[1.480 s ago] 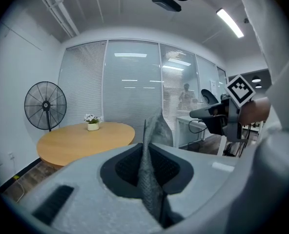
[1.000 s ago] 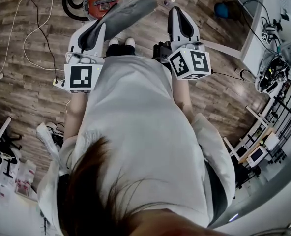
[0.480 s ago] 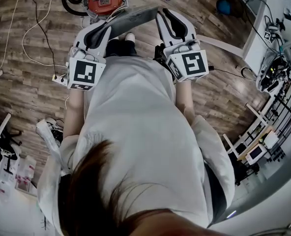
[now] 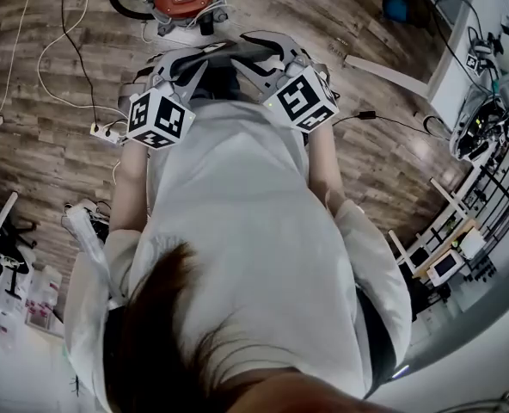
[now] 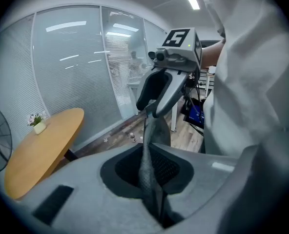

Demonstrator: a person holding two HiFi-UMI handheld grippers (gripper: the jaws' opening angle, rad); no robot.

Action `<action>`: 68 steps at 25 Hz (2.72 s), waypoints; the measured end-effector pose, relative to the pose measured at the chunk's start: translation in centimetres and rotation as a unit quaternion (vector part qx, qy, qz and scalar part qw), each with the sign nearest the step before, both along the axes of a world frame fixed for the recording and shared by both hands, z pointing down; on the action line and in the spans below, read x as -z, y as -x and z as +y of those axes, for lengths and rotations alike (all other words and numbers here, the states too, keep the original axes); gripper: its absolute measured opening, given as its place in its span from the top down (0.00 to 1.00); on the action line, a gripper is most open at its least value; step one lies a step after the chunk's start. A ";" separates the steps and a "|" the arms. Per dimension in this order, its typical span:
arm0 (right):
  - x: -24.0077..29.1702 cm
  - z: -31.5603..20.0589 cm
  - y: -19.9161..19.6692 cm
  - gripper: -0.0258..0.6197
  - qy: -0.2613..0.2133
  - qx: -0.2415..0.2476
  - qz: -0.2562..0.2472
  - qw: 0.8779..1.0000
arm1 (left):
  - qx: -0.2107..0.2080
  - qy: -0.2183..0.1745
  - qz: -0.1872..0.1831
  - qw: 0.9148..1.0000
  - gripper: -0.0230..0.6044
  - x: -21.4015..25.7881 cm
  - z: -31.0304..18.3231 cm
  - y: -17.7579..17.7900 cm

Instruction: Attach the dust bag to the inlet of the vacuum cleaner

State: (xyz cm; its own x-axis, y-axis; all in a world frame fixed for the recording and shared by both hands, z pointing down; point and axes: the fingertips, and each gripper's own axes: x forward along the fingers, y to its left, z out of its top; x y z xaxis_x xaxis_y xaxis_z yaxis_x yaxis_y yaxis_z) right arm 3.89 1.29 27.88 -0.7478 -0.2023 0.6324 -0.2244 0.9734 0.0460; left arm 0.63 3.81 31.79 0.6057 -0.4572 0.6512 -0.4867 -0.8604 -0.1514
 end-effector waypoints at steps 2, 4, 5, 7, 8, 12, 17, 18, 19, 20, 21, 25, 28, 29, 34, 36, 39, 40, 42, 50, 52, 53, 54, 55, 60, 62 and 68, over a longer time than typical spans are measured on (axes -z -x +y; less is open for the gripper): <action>-1.6 0.5 0.1 0.70 0.013 0.018 0.022 1.000 | -0.001 0.010 0.004 1.000 0.90 -0.8 0.1 -0.1; -3.3 0.9 0.1 0.70 0.018 0.035 0.049 0.998 | -0.005 0.020 0.008 1.000 0.90 -1.5 0.2 -0.3; -4.2 1.1 0.0 0.70 0.016 0.045 0.065 0.997 | -0.009 0.025 0.008 1.000 0.90 -1.9 0.3 -0.4; -5.8 1.4 0.0 0.71 0.008 0.069 0.095 0.993 | -0.019 0.033 0.007 0.999 0.90 -2.7 0.5 -0.7; -6.5 1.6 0.1 0.71 0.003 0.080 0.108 0.991 | -0.025 0.036 0.004 0.999 0.90 -3.1 0.7 -0.8; -9.1 2.0 0.2 0.73 -0.020 0.114 0.146 0.982 | -0.052 0.039 -0.013 0.998 0.90 -4.9 1.1 -1.6; -11.6 2.3 0.1 0.89 -0.022 0.139 0.169 0.976 | -0.040 0.061 -0.015 0.997 0.89 -7.5 0.5 -1.3; -12.1 2.4 0.3 0.90 -0.022 0.143 0.173 0.974 | -0.030 0.065 -0.018 0.997 0.88 -8.1 0.3 -1.1; -12.6 2.4 0.3 0.91 -0.022 0.147 0.177 0.973 | -0.020 0.070 -0.021 0.997 0.87 -8.8 0.1 -0.9; -13.2 2.4 0.4 0.91 -0.024 0.151 0.183 0.971 | -0.009 0.075 -0.025 0.997 0.87 -9.6 0.0 -0.7; -13.7 2.3 0.4 0.91 -0.026 0.156 0.188 0.969 | 0.001 0.082 -0.029 0.996 0.86 -10.4 -0.1 -0.6; -16.6 2.1 0.4 0.91 -0.017 0.172 0.206 0.963 | 0.025 0.113 -0.045 0.992 0.86 -14.1 -0.1 -0.3; -19.4 1.9 0.5 0.91 -0.002 0.169 0.209 0.963 | 0.039 0.124 -0.050 0.990 0.87 -16.8 -0.2 -0.1; -20.3 1.8 0.6 0.91 0.003 0.164 0.208 0.964 | 0.042 0.125 -0.051 0.990 0.87 -17.6 -0.2 -0.1; -25.0 1.7 0.8 0.91 0.033 0.143 0.205 0.968 | 0.044 0.140 -0.052 0.988 0.87 -22.2 -0.4 0.3; -26.9 1.9 0.9 0.91 0.047 0.136 0.205 0.968 | 0.044 0.153 -0.050 0.986 0.87 -24.1 -0.2 0.4; -29.6 2.2 1.0 0.91 0.067 0.126 0.207 0.968 | 0.048 0.169 -0.049 0.983 0.87 -26.8 0.1 0.5; -30.4 2.3 1.0 0.91 0.072 0.123 0.209 0.967 | 0.049 0.173 -0.049 0.982 0.87 -27.6 0.2 0.4; -31.8 2.5 1.0 0.90 0.082 0.118 0.212 0.967 | 0.051 0.181 -0.048 0.981 0.87 -29.1 0.5 0.5; -35.8 2.1 1.0 0.88 0.122 0.058 0.197 0.971 | 0.066 0.190 -0.043 0.979 0.87 -33.0 0.3 0.5; -36.5 2.0 0.8 0.88 0.124 0.061 0.192 0.972 | 0.067 0.188 -0.039 0.979 0.87 -33.7 0.2 0.3; -36.8 1.9 0.7 0.88 0.123 0.066 0.190 0.972 | 0.067 0.187 -0.037 0.979 0.87 -34.0 0.2 0.2; -37.1 1.9 0.6 0.88 0.122 0.072 0.188 0.972 | 0.067 0.185 -0.035 0.980 0.87 -34.2 0.1 0.1; -37.3 1.7 0.4 0.88 0.122 0.077 0.186 0.972 | 0.067 0.183 -0.033 0.980 0.87 -34.4 0.0 -0.1; -37.8 1.4 -0.1 0.88 0.122 0.112 0.180 0.970 | 0.069 0.180 -0.021 0.981 0.87 -34.9 -0.2 -0.7; -38.4 1.0 -0.1 0.88 0.122 0.120 0.185 0.968 | 0.077 0.180 -0.020 0.980 0.87 -35.5 -0.4 -0.8; -41.8 -0.1 1.0 0.88 0.116 0.146 0.209 0.960 | 0.105 0.187 -0.039 0.976 0.87 -38.7 -1.3 0.4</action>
State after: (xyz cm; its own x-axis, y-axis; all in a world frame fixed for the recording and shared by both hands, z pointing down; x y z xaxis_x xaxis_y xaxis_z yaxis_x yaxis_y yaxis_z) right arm 2.91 1.20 69.70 -0.4228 0.1594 0.8921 0.0508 0.9870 -0.1523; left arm 0.22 2.53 70.48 0.4653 -0.2879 0.8370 -0.6584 -0.7446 0.1099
